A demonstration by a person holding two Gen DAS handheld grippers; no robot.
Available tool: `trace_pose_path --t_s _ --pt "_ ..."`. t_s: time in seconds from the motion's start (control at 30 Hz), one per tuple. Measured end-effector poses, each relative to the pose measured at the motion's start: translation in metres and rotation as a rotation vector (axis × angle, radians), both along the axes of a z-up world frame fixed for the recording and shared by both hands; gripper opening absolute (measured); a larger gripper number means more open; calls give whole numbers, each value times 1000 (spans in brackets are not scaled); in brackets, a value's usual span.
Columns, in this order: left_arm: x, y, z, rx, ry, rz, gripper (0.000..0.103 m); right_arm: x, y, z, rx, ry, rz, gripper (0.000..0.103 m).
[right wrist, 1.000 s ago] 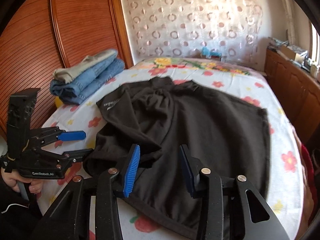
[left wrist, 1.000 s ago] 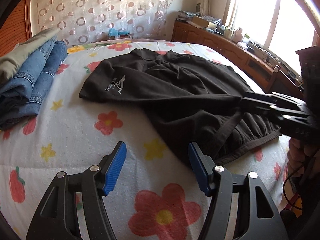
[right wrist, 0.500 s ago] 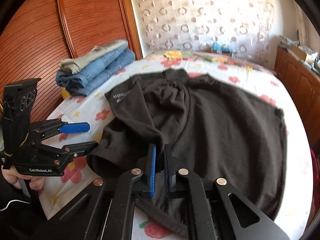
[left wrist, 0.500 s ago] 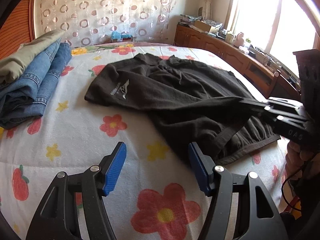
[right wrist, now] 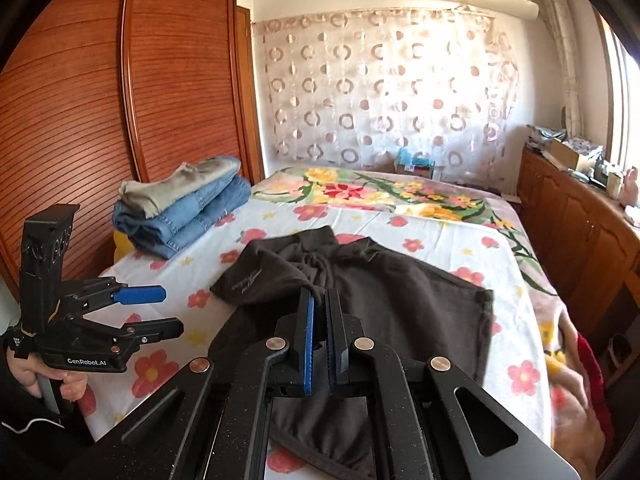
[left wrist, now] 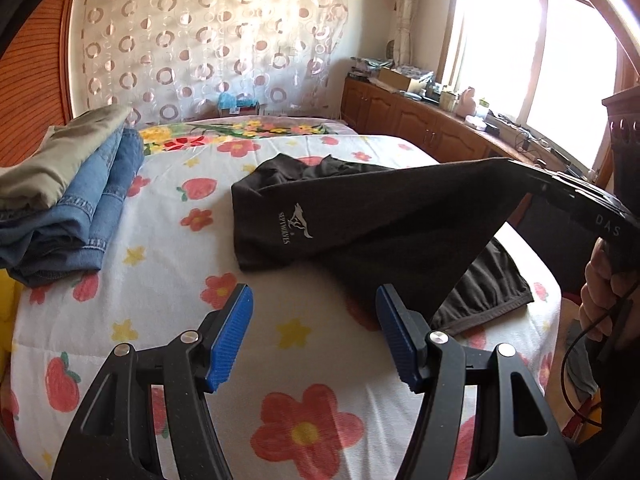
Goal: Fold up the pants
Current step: 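Lift the held edge with the right gripper, fold it over, then open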
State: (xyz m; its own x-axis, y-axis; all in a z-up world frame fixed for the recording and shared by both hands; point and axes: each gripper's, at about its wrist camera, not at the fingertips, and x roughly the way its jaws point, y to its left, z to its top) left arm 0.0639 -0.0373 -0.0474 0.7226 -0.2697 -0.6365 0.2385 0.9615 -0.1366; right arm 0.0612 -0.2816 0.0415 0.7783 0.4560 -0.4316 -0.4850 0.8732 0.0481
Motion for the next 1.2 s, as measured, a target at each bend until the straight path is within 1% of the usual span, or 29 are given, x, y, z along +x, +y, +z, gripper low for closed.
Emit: trace_pose_path --t_s 0.23,0.4,0.63,0.8,1.0,1.2 --pt "1 -7 4 8 -9 -15 65 -22 -17 4 -1 -25 -35 5" --pt "1 -15 8 16 -17 -30 65 -36 -30 5 26 -34 -68 5" --pt "9 -33 11 25 -24 -70 65 -48 -36 -7 37 -18 -119 5" --pt "13 -51 8 40 -19 -107 65 -55 -42 -17 43 18 -143 5" --pt "20 -72 -3 67 10 -140 65 -61 -52 -30 44 71 -169 5" --pt "22 -86 -13 93 36 -154 65 -67 -62 -33 63 129 -182 5"
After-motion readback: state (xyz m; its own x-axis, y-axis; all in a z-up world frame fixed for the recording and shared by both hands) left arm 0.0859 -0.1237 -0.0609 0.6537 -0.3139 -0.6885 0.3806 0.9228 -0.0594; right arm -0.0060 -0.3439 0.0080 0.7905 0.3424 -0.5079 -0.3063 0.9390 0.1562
